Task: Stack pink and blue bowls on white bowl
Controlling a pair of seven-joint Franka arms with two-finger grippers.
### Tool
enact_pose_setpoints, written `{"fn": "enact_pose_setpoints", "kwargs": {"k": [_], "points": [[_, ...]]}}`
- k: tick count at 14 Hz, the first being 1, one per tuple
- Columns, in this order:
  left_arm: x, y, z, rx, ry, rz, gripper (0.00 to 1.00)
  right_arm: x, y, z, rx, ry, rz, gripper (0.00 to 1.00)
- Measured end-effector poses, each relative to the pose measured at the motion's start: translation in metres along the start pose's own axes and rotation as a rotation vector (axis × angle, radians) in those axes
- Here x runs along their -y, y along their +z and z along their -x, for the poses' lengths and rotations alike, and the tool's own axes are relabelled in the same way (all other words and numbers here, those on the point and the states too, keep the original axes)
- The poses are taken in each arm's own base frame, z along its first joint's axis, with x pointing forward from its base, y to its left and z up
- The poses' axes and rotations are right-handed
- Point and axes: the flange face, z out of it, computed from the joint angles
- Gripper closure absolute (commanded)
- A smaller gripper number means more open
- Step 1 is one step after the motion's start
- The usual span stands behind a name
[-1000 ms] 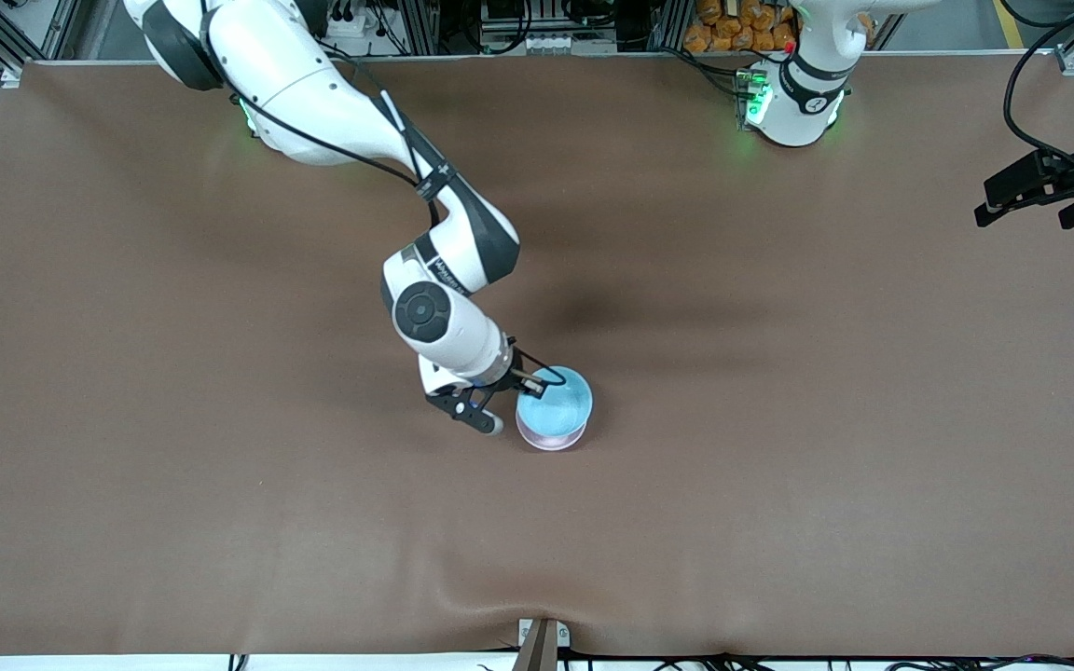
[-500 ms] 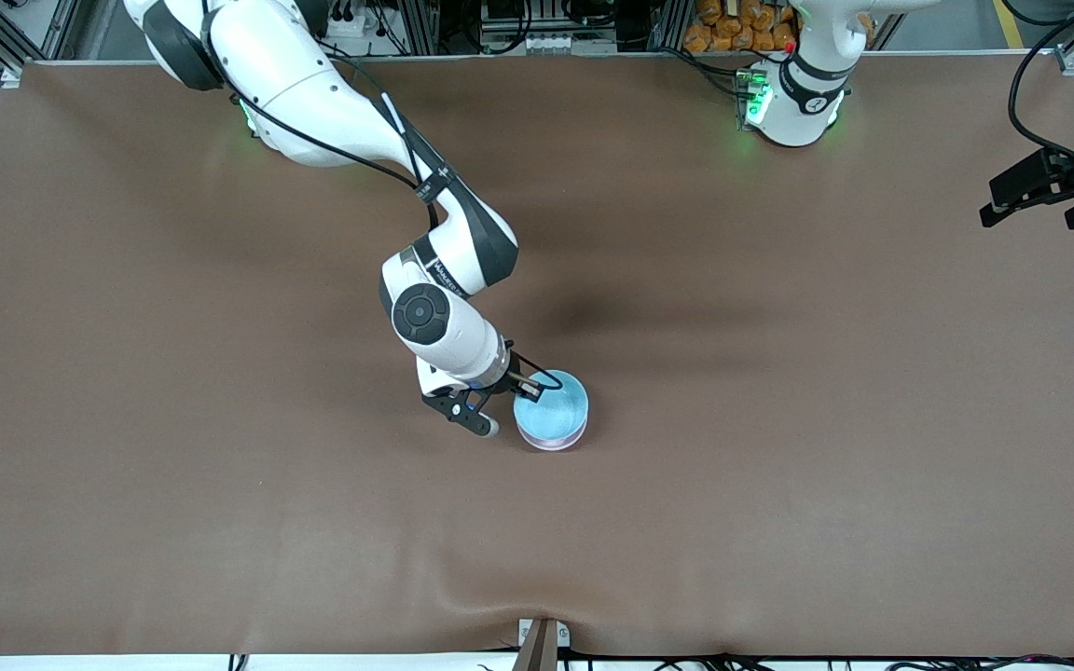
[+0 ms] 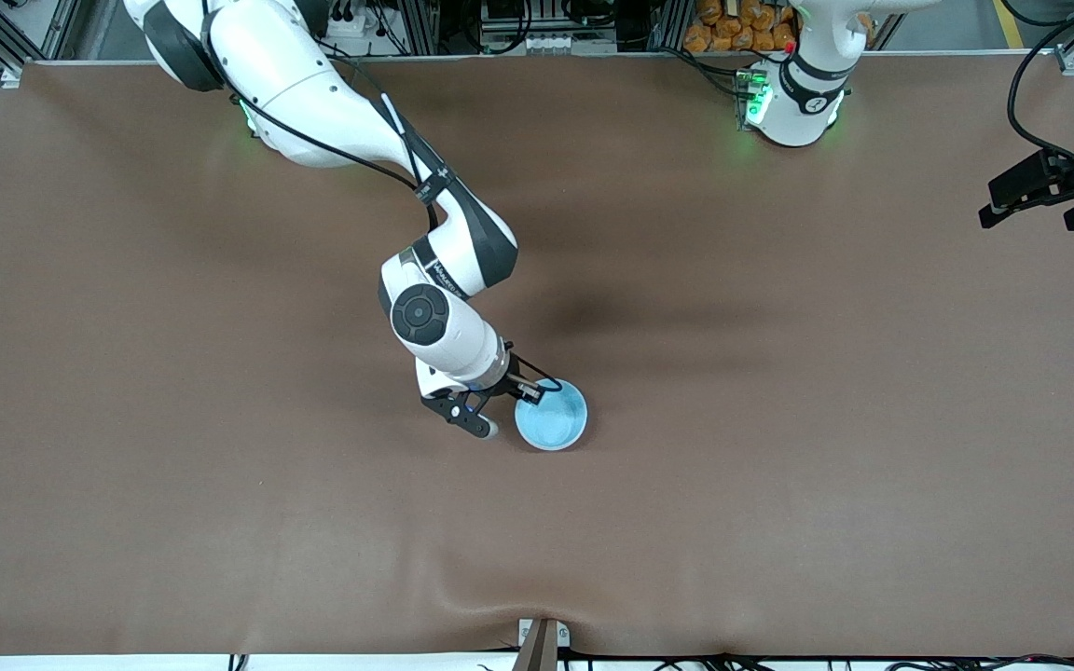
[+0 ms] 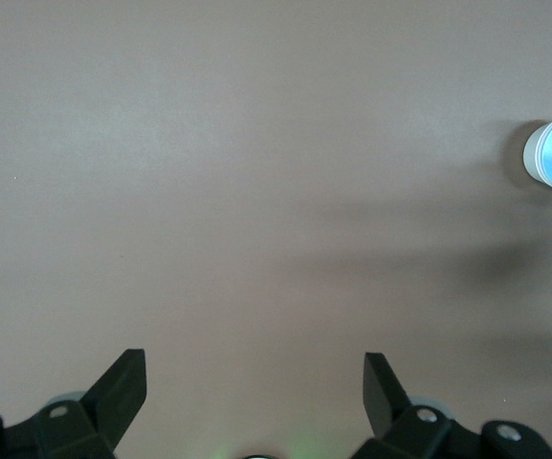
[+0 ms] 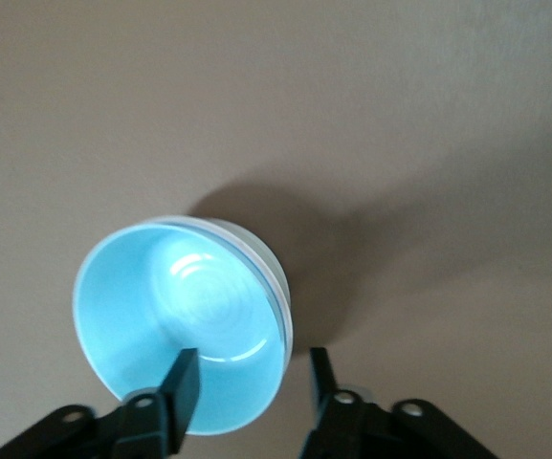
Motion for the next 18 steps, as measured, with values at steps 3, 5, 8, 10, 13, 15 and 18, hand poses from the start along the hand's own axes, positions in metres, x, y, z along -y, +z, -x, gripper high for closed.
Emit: {"fn": "enact_pose_setpoints", "kwargs": {"k": [3, 5, 8, 10, 13, 15, 18], "points": [[0.000, 0.001, 0.000, 0.001, 0.001, 0.000, 0.00, -0.008, -0.040, -0.039, -0.081, -0.058, 0.021, 0.00], [-0.001, 0.001, -0.001, 0.002, 0.001, 0.000, 0.00, -0.032, -0.085, -0.080, -0.064, -0.132, 0.074, 0.00], [-0.001, 0.002, -0.001, 0.004, 0.003, 0.000, 0.00, -0.091, -0.163, -0.148, -0.030, -0.226, 0.121, 0.00], [-0.002, 0.003, -0.002, 0.006, 0.003, 0.000, 0.00, -0.135, -0.208, -0.178, -0.021, -0.297, 0.129, 0.00], [-0.002, 0.004, -0.002, 0.007, 0.003, 0.000, 0.00, -0.203, -0.274, -0.188, 0.039, -0.414, 0.156, 0.00], [-0.002, 0.004, -0.003, 0.007, 0.003, 0.000, 0.00, -0.248, -0.323, -0.182, 0.084, -0.465, 0.166, 0.00], [-0.002, 0.004, -0.003, 0.007, 0.003, 0.000, 0.00, -0.308, -0.391, -0.180, 0.089, -0.520, 0.158, 0.00]]}}
